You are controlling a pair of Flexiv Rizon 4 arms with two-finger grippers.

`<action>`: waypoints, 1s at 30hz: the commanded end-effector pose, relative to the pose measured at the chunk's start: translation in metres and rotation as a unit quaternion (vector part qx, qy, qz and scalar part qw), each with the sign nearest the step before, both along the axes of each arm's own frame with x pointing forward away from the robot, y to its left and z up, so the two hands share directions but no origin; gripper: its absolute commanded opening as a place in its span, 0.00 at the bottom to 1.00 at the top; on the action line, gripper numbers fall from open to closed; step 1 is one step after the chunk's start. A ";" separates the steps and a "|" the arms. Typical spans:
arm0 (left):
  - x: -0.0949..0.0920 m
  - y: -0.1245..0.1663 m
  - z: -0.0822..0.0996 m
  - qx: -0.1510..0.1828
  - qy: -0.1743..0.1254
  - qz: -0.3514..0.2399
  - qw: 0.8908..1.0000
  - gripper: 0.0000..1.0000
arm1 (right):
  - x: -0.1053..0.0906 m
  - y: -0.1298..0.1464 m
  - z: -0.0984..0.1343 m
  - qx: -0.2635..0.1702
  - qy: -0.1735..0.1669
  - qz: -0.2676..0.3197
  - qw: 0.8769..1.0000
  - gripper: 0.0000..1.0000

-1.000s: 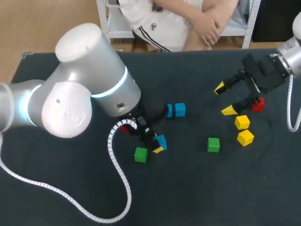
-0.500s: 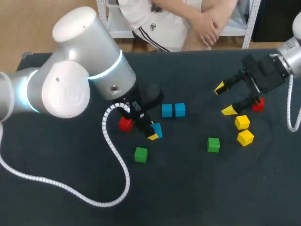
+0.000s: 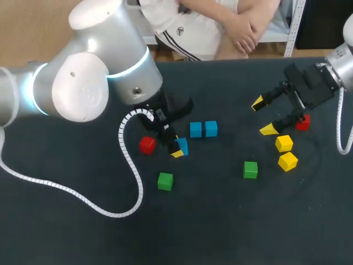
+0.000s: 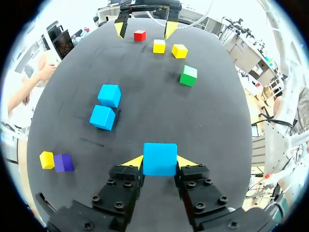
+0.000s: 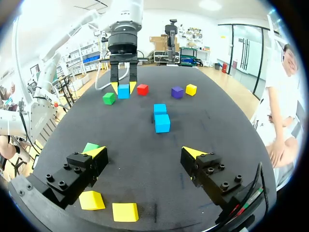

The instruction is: Place the blue cubes, place green cubes on the blue cubes, place the yellow cubes on the green cubes, then place the red cubes on the yellow cubes, and place purple cube on the red cubes.

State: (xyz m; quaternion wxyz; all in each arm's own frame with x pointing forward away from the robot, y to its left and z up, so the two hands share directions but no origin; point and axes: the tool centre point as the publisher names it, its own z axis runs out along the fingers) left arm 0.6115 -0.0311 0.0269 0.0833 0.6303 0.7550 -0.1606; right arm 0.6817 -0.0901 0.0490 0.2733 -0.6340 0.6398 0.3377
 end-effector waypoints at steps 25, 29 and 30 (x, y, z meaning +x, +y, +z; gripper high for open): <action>0.032 0.035 0.011 0.039 -0.029 -0.001 0.999 0.00 | 0.000 0.000 0.000 0.001 -0.001 0.000 1.000 1.00; 0.041 0.048 0.001 0.052 -0.029 0.001 0.998 0.00 | 0.000 0.000 0.000 0.001 -0.001 0.000 1.000 1.00; 0.043 0.050 -0.002 0.051 -0.023 0.004 0.998 0.00 | 0.000 0.000 0.000 0.001 -0.001 0.000 1.000 1.00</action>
